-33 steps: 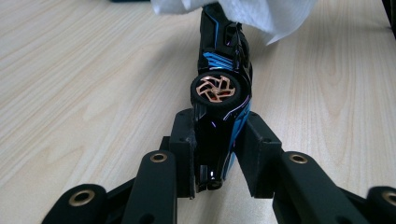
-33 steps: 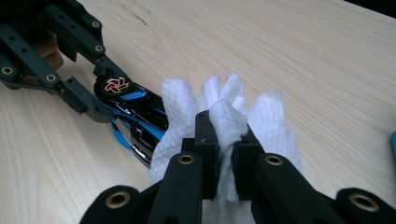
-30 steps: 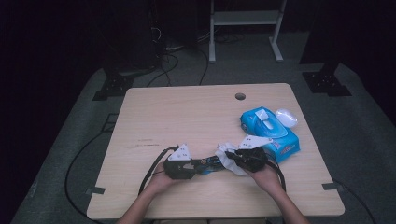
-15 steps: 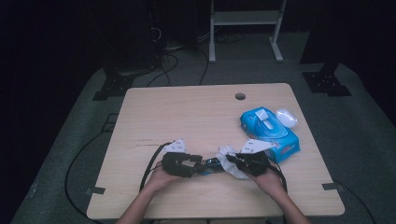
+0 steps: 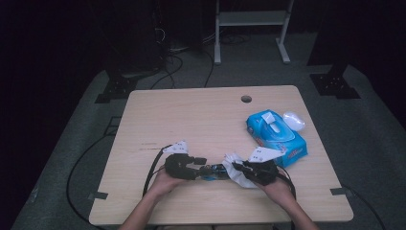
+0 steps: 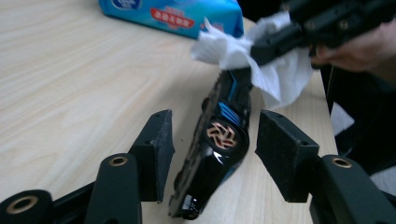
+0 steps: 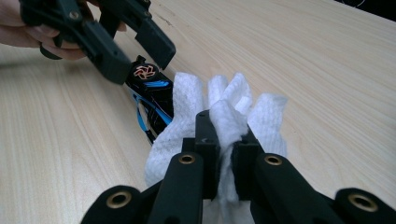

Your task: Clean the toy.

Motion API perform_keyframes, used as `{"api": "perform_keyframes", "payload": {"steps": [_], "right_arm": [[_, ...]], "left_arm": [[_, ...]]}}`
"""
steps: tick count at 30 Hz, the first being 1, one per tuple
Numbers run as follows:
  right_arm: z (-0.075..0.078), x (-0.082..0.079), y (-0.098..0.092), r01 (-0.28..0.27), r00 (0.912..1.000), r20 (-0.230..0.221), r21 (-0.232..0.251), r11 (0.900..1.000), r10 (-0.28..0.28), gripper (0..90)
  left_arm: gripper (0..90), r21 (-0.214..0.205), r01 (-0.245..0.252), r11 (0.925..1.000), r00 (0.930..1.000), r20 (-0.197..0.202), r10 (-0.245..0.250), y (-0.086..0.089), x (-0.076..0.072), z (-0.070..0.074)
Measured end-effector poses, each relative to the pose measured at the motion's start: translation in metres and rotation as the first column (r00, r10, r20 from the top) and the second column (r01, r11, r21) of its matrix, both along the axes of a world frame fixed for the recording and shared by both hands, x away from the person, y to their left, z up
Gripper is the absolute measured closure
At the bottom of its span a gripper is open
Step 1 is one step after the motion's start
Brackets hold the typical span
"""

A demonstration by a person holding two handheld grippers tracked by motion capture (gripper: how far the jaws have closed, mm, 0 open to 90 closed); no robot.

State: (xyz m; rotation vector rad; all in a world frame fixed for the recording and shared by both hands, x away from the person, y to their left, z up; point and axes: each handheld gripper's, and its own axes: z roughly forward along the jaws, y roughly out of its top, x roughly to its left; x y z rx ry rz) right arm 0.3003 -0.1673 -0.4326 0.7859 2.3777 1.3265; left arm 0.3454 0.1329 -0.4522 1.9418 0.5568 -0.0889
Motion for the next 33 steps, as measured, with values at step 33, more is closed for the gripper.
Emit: {"api": "perform_keyframes", "payload": {"steps": [33], "right_arm": [[-0.004,-0.031,-0.002,-0.078,0.9969,-0.002,-0.096,0.9923,0.078,83.8]], "left_arm": [[20.3,0.258,0.067,0.9638,0.9972,0.016,-0.074,-0.024,-0.019,-0.016]]}}
